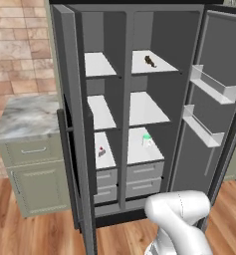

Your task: Pick up the frozen fish from the freezer, place it on any shelf in the fridge, and close the fridge and freezer doors when done.

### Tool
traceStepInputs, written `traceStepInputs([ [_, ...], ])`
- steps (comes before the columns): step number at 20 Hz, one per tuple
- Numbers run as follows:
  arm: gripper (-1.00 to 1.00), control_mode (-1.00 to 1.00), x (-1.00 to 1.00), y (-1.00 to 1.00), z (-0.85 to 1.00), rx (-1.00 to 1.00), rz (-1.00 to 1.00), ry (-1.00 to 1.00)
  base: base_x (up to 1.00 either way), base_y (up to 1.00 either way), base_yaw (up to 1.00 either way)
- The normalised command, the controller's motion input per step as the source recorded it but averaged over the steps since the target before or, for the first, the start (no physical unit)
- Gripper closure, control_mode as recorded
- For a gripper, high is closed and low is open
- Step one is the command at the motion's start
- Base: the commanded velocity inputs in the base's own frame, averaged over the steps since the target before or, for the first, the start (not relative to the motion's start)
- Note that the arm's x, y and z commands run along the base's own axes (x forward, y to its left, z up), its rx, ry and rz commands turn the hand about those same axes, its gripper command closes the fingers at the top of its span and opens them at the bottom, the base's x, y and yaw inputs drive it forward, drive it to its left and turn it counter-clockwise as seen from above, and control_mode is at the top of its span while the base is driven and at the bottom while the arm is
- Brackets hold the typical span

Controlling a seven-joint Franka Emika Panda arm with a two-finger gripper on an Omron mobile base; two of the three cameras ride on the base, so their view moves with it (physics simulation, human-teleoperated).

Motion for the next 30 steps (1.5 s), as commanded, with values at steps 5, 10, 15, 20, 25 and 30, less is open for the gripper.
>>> traceStepInputs([
  [5, -1.0, -1.0, -0.16, -1.0, 0.03, 0.04, 0.0, -0.08, 0.0, 0.0, 0.0],
  [10, -1.0, -1.0, 0.46, -1.0, 0.0, 0.05, 0.0, 0.0, 0.0, 0.0, 0.0],
  [15, -1.0, -1.0, 0.77, -1.0, -0.02, 0.08, 0.11, 0.0, 0.0, 0.0, 0.0],
  [20, -1.0, -1.0, 0.71, -0.85, -0.09, 0.1, 0.12, 0.0, 0.0, 0.0, 0.0],
  [25, -1.0, -1.0, 0.83, -0.62, -0.34, 0.15, 0.04, 0.0, 0.0, 0.0, 0.0],
  [30, -1.0, -1.0, 0.86, -0.49, -0.32, 0.11, 0.0, 0.0, 0.0, 0.0, 0.0],
])
